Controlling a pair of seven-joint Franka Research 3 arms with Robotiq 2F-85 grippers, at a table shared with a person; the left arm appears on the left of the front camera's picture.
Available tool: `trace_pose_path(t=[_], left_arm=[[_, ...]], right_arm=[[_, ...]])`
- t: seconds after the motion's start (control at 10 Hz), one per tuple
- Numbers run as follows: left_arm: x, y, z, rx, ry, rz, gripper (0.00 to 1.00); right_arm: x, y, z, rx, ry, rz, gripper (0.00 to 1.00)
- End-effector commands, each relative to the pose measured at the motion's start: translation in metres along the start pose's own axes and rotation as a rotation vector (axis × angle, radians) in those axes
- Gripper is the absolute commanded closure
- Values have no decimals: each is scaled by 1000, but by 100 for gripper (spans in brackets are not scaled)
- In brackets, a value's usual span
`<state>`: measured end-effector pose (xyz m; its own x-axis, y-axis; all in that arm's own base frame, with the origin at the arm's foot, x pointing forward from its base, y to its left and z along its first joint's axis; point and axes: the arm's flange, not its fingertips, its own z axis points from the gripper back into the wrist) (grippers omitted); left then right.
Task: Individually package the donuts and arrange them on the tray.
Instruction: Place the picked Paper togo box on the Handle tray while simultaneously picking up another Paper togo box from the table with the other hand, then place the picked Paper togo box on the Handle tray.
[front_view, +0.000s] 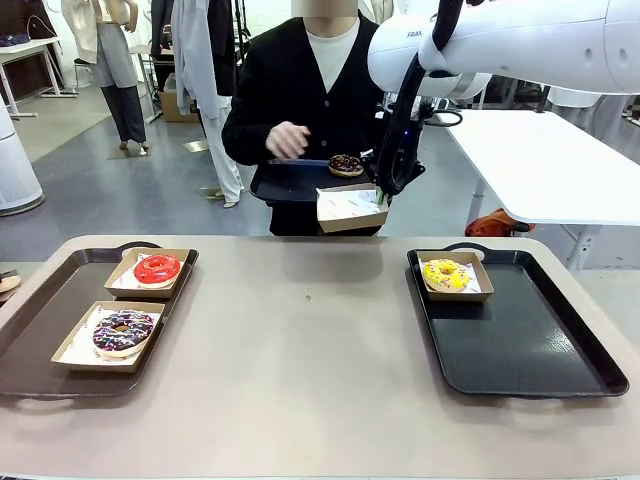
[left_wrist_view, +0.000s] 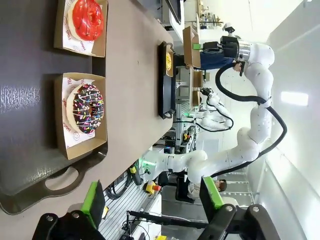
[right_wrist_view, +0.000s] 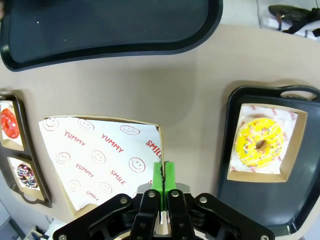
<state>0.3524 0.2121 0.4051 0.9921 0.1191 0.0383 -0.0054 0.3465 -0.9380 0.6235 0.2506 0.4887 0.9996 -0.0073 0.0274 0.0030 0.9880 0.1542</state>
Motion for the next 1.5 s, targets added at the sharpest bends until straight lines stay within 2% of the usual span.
trace_pose_path(t=[0.0,1.4], left_arm=[[-1,1,1,-5,-5,2,0],[-1,1,1,-5,-5,2,0]], right_arm=[[-3,-1,3,2,-7,-1,100],[-3,-1,3,2,-7,-1,100]])
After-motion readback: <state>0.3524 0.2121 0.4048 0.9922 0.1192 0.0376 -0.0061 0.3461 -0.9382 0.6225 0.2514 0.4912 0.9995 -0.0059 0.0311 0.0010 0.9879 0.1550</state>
